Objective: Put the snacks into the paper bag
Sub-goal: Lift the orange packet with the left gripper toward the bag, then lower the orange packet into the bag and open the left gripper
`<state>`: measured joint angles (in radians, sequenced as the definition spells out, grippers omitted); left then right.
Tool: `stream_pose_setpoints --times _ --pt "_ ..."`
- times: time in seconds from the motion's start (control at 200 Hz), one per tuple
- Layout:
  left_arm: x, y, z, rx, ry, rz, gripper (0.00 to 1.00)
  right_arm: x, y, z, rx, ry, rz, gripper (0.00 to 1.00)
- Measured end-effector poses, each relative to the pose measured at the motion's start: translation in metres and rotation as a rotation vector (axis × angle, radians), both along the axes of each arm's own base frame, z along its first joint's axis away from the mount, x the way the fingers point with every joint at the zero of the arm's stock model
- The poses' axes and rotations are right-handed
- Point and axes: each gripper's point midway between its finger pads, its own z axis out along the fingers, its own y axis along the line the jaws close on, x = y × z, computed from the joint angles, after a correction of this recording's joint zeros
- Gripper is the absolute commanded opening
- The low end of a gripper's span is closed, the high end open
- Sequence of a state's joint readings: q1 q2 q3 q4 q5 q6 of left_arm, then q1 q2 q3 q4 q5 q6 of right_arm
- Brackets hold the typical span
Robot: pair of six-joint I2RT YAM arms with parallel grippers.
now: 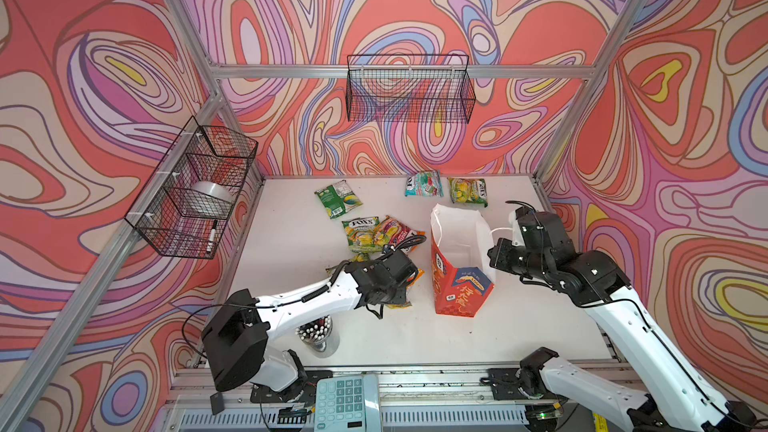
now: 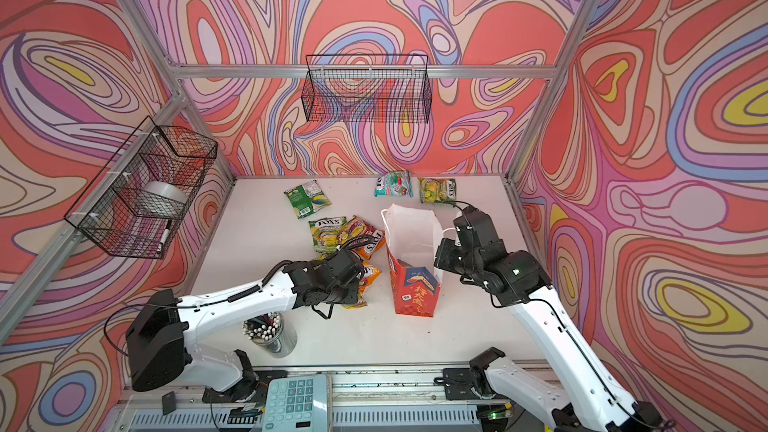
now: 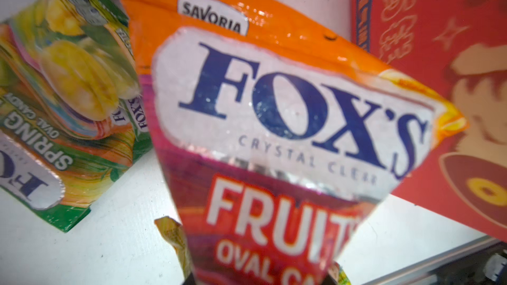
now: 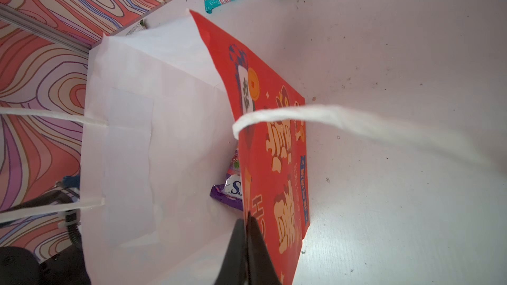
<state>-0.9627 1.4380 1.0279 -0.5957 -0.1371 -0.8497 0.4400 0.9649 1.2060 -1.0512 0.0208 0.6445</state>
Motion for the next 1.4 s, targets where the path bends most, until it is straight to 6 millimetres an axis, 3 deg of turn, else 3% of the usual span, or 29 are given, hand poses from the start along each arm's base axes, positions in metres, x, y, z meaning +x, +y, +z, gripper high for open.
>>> stream_pose_setpoints --times 0.386,0.686,0.866,0.972,1.167,1.277,1.402 --pt "0.002 0.012 0.068 -0.071 -0.113 0.011 0.31 -0.005 -0.002 0.0 -0.003 0.005 -0.001 0.0" --pt "0.0 0.028 0.14 -0.131 -0.239 -0.004 0.31 -0.008 -0.007 -0.002 -0.033 0.011 0.001 0.0" --pt "-0.003 0.031 0.201 -0.206 -0.318 -0.04 0.31 -0.009 -0.008 -0.002 -0.048 0.013 0.012 0.0" --pt "-0.009 0.025 0.238 -0.296 -0.357 -0.079 0.31 -0.01 -0.008 0.002 -0.052 0.011 0.017 0.0" --pt "-0.018 0.014 0.282 -0.394 -0.383 -0.15 0.3 -0.01 -0.008 0.007 -0.06 0.003 0.028 0.0" --pt "-0.018 -0.013 0.31 -0.435 -0.414 -0.21 0.3 -0.009 -0.008 0.006 -0.067 0.006 0.034 0.0" --pt "-0.021 -0.046 0.325 -0.467 -0.417 -0.285 0.3 -0.009 -0.008 0.006 -0.068 0.007 0.036 0.0"
